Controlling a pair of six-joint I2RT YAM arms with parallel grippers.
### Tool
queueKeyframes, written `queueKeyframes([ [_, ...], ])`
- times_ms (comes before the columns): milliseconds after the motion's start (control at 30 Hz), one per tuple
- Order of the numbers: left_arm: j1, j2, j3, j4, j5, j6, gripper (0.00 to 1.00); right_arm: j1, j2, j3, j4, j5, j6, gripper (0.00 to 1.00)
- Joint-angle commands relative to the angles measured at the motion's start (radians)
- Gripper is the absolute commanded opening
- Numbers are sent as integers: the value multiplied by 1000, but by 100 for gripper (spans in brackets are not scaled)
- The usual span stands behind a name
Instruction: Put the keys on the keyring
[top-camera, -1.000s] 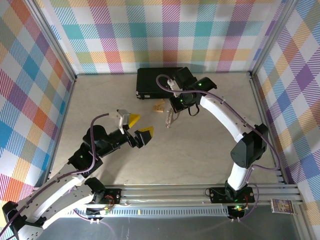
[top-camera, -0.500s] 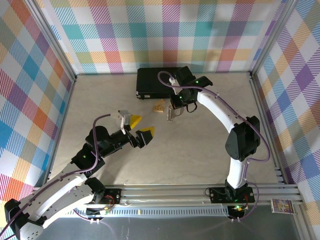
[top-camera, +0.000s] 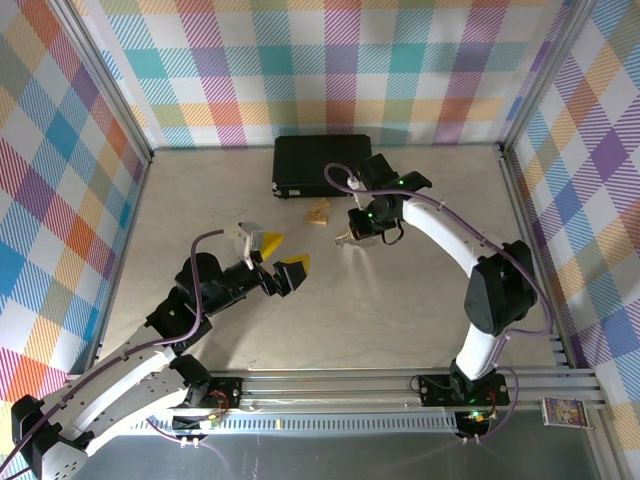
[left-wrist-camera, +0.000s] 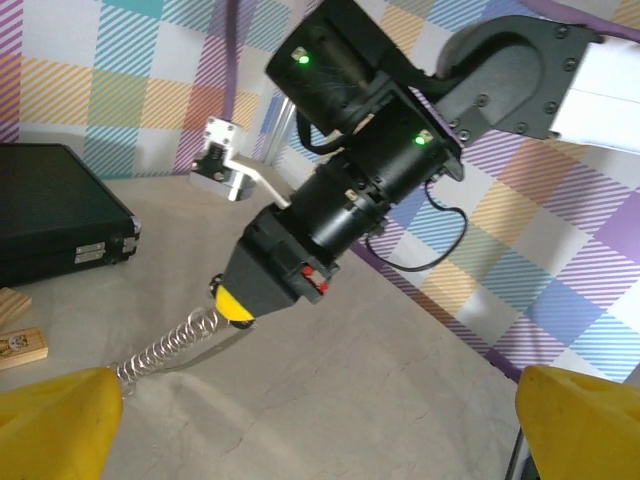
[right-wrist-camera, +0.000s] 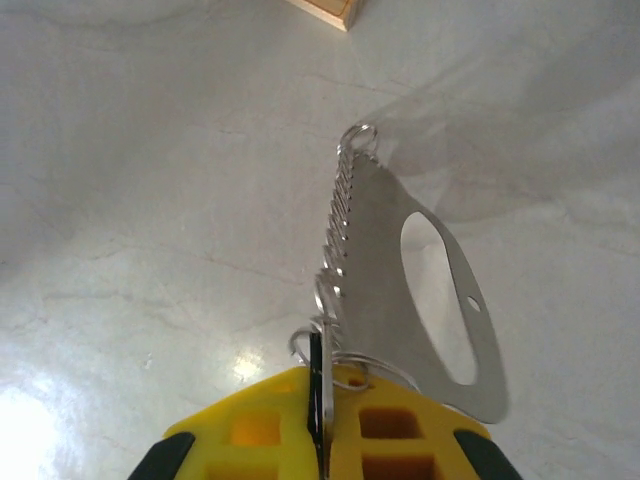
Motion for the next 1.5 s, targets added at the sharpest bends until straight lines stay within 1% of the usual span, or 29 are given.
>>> queueKeyframes([
  [0,-1,-8,-12,39,-16,-5,100,-7,-68,-64,23,-62,39,0],
  [400,-1,-6,-10,22,-77,-1,100,-7,-239,-403,103,-190,131,0],
  [667,-2,0,-4,21,-71,3,100,-6,-319,-583,164,-245,203,0],
  [1100,-1,1,-22,15,-37,8,100,2,-417,-753,184,-272,268,0],
  [1467,-2,-4,-32,-24,-37,22,100,16,-491,-877,198,-293,342,0],
])
